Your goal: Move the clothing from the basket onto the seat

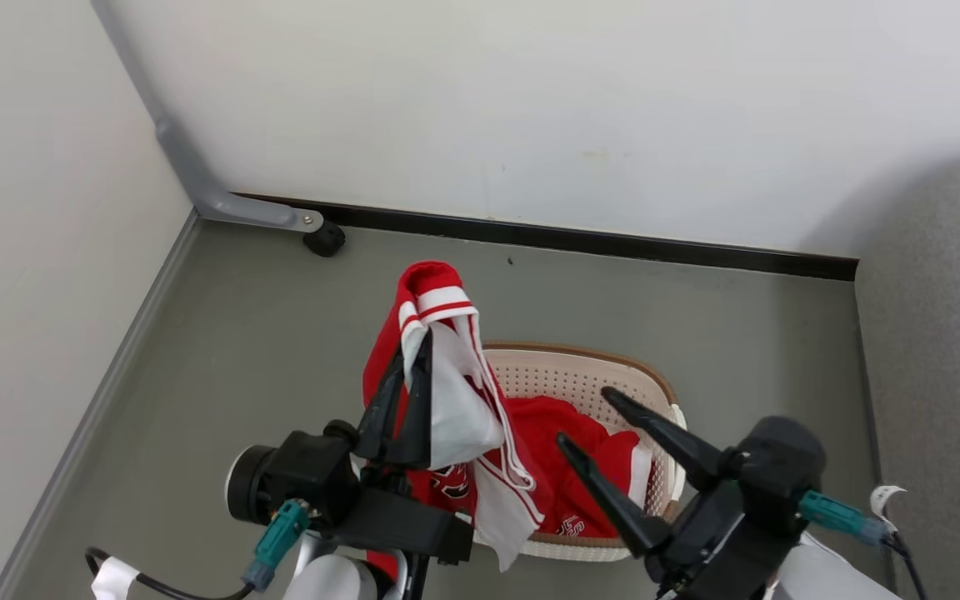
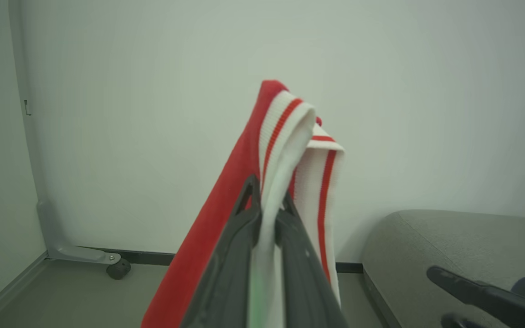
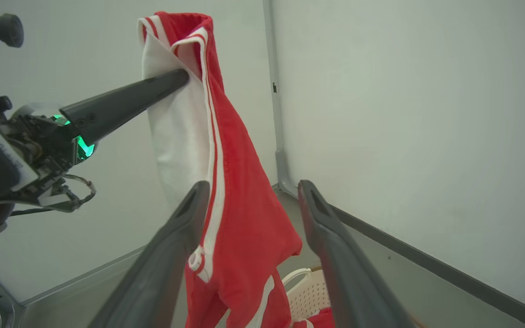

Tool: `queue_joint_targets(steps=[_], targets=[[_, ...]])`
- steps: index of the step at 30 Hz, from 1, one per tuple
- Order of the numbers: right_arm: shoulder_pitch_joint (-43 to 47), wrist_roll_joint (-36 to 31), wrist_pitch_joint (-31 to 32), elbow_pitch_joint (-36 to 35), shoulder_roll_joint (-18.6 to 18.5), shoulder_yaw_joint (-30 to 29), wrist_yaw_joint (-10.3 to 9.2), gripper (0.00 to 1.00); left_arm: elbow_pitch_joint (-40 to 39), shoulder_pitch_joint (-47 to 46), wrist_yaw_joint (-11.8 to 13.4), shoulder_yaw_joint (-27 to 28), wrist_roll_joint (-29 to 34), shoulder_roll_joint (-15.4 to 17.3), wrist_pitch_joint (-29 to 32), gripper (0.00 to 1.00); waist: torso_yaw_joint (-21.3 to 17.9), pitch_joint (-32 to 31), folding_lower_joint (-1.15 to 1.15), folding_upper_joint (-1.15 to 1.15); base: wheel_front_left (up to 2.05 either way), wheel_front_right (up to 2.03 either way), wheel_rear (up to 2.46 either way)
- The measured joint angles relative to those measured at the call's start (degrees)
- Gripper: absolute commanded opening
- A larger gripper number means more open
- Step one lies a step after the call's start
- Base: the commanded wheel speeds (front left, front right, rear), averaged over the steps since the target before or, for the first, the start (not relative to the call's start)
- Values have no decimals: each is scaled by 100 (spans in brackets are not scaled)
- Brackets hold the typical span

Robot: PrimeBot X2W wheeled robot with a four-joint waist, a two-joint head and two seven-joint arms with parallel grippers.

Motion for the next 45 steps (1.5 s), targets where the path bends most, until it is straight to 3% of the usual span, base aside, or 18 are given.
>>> queue_joint_targets(steps=[12, 36, 37, 38, 39, 45], targets=[[-770, -85, 0, 108, 226, 978, 0, 100, -89, -110, 0, -188, -16, 11, 0, 0, 246, 11, 0, 0, 0, 0, 0], [-988, 125, 0, 378, 81, 968, 0, 100, -761, -119, 0, -909, -90, 20, 0, 0, 278, 24, 0, 0, 0, 0, 0], [-990, 134, 0, 394, 91, 980, 0, 75, -765, -122, 1, -931, -113, 20, 0, 0, 279, 29, 0, 0, 0, 0, 0], [-990, 156, 0, 415, 103, 995, 0, 44, -766, -125, 1, -951, -122, 21, 0, 0, 280, 34, 0, 0, 0, 0, 0], [-990, 171, 0, 438, 120, 996, 0, 2, -768, -128, 1, -976, -136, 22, 0, 0, 281, 38, 0, 0, 0, 0, 0], [-984, 276, 0, 502, 162, 987, 0, 0, -770, -129, 1, -1002, -164, 22, 0, 0, 268, 69, 0, 0, 0, 0, 0]])
